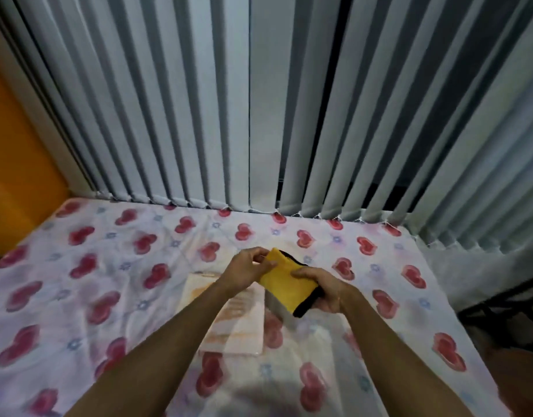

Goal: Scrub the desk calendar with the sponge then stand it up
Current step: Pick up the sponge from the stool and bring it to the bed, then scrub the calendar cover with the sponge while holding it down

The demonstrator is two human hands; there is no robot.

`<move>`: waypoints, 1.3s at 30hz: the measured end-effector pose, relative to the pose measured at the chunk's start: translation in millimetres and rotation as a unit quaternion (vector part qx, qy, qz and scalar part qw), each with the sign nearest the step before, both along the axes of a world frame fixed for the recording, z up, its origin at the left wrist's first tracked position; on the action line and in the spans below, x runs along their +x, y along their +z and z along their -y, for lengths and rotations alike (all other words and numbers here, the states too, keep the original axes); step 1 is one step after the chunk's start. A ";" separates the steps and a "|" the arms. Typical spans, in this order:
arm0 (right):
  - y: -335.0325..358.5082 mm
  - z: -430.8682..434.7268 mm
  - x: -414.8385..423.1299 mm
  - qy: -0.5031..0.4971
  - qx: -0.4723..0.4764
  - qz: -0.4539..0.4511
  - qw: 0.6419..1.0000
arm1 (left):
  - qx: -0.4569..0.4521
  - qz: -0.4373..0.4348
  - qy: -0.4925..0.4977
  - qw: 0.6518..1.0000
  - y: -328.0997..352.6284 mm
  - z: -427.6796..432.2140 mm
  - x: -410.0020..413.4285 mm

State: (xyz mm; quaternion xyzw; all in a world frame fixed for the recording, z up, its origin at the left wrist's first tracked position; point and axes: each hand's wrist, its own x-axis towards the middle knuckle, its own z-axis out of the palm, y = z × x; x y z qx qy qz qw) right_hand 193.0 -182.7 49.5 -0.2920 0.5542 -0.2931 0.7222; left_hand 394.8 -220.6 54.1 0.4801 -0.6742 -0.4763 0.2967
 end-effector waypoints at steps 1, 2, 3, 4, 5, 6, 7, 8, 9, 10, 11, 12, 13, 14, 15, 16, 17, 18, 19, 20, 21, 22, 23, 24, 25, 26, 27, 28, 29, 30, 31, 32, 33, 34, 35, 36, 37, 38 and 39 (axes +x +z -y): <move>-2.9 1.9 12.7 0.000 -0.005 0.004 1.000 | 0.000 0.004 -0.003 1.000 -2.1 2.1 11.9; -5.6 2.9 22.2 0.005 -0.016 0.001 1.000 | 0.002 0.009 -0.003 1.000 -4.5 4.0 21.6; -7.9 4.2 32.2 0.009 -0.026 -0.011 1.000 | 0.005 0.015 0.000 1.000 -7.1 6.4 32.2; -9.7 5.2 40.9 0.008 -0.032 -0.026 0.999 | 0.006 0.026 0.005 1.000 -10.9 9.1 42.5; -11.9 5.9 48.1 0.005 -0.032 -0.038 0.999 | 0.003 0.045 0.012 0.999 -16.4 11.1 53.0; -13.6 6.0 54.9 0.002 -0.032 -0.053 0.998 | -0.005 0.073 0.021 0.997 -23.3 12.0 64.5; -14.2 6.1 60.1 -0.001 -0.036 -0.071 0.997 | -0.018 0.105 0.033 0.994 -31.2 11.1 76.4; -15.3 7.0 66.0 -0.004 -0.044 -0.099 0.994 | -0.031 0.140 0.047 0.989 -41.7 8.5 90.3; -16.4 8.3 71.9 -0.007 -0.058 -0.135 0.989 | -0.044 0.181 0.055 0.981 -52.6 4.1 104.8; -17.5 10.2 78.6 -0.008 -0.079 -0.178 0.981 | -0.056 0.230 0.052 0.970 -64.5 -2.3 118.6; -19.1 11.6 85.9 -0.005 -0.103 -0.233 0.967 | -0.068 0.282 0.040 0.956 -77.1 -9.8 131.6; -20.5 12.9 93.3 0.002 -0.133 -0.298 0.945 | -0.081 0.329 0.021 0.941 -89.5 -17.0 143.1; -24.1 14.0 101.0 0.017 -0.162 -0.372 0.914 | -0.091 0.367 0.000 0.926 -102.2 -23.3 153.9; -28.9 14.8 108.7 0.039 -0.190 -0.449 0.872 | -0.097 0.396 -0.017 0.913 -113.2 -28.4 163.0; -35.7 14.1 116.2 0.064 -0.215 -0.516 0.826 | -0.101 0.414 -0.034 0.904 -122.5 -33.3 170.1; -43.4 11.7 123.8 0.085 -0.235 -0.559 0.791 | -0.101 0.421 -0.049 0.900 -130.3 -37.6 175.3; -50.8 8.9 131.3 0.101 -0.249 -0.576 0.772 | -0.102 0.423 -0.060 0.898 -135.1 -41.3 178.4; -59.6 5.6 138.7 0.120 -0.253 -0.580 0.765 | -0.103 0.424 -0.066 0.898 -138.6 -44.5 180.0; -69.2 2.7 145.3 0.144 -0.251 -0.583 0.759 | -0.104 0.421 -0.067 0.899 -140.8 -47.0 180.4; -78.6 0.9 151.2 0.179 -0.246 -0.592 0.746 | -0.106 0.419 -0.064 0.899 -142.4 -49.1 179.9; -87.2 -0.3 155.4 0.216 -0.238 -0.606 0.728 | -0.109 0.419 -0.061 0.900 -143.2 -50.8 179.1; -93.7 -1.0 158.5 0.238 -0.228 -0.616 0.716 | -0.113 0.418 -0.057 0.900 -142.6 -51.8 178.0; -99.8 -0.8 161.2 0.241 -0.216 -0.624 0.711 | -0.113 0.413 -0.054 0.902 -142.7 -52.2 177.8; -104.6 0.0 163.9 0.232 -0.207 -0.632 0.710 | -0.113 0.410 -0.053 0.903 -143.2 -52.2 177.8; -108.2 0.9 166.4 0.219 -0.203 -0.640 0.708 | -0.113 0.413 -0.054 0.902 -143.5 -52.2 177.7; -110.6 2.1 169.6 0.206 -0.201 -0.648 0.705 | -0.116 0.418 -0.056 0.899 -144.3 -52.3 177.5; -111.7 3.5 172.7 0.193 -0.203 -0.656 0.701 | -0.121 0.424 -0.056 0.896 -144.5 -52.2 177.0; -113.4 4.3 175.7 0.180 -0.207 -0.660 0.699 | -0.125 0.429 -0.054 0.893 -145.6 -52.2 176.7; -115.4 5.1 177.9 0.167 -0.214 -0.664 0.697 | -0.127 0.430 -0.049 0.892 -146.4 -52.3 176.2; -117.2 4.6 179.6 0.162 -0.226 -0.666 0.692 | -0.129 0.428 -0.044 0.893 -146.6 -52.6 175.3; -118.4 2.6 180.6 0.166 -0.241 -0.664 0.688 | -0.131 0.426 -0.041 0.894 -146.1 -52.6 174.5; -119.1 -1.2 180.9 0.175 -0.261 -0.656 0.686 | -0.130 0.427 -0.040 0.894 -145.1 -52.7 173.8; -119.5 -8.0 179.8 0.188 -0.285 -0.644 0.685 | -0.127 0.430 -0.041 0.893 -144.7 -53.0 173.4; -120.3 -16.7 176.5 0.198 -0.313 -0.634 0.679 | -0.123 0.431 -0.038 0.893 -144.9 -53.0 173.3; -121.7 -25.9 170.8 0.206 -0.338 -0.627 0.671 | -0.120 0.430 -0.033 0.894 -145.2 -52.1 173.6; -122.2 -32.9 163.1 0.215 -0.349 -0.621 0.669 | -0.117 0.431 -0.035 0.894 -145.1 -51.1 174.1; -123.0 -36.2 154.6 0.223 -0.344 -0.620 0.669 | -0.113 0.438 -0.043 0.891 -145.2 -50.8 174.7; -124.1 -35.4 148.0 0.226 -0.329 -0.622 0.674 | -0.112 0.444 -0.049 0.887 -146.1 -50.7 175.3; -123.5 -29.5 144.8 0.218 -0.304 -0.627 0.683 | -0.114 0.445 -0.050 0.887 -147.2 -50.5 175.6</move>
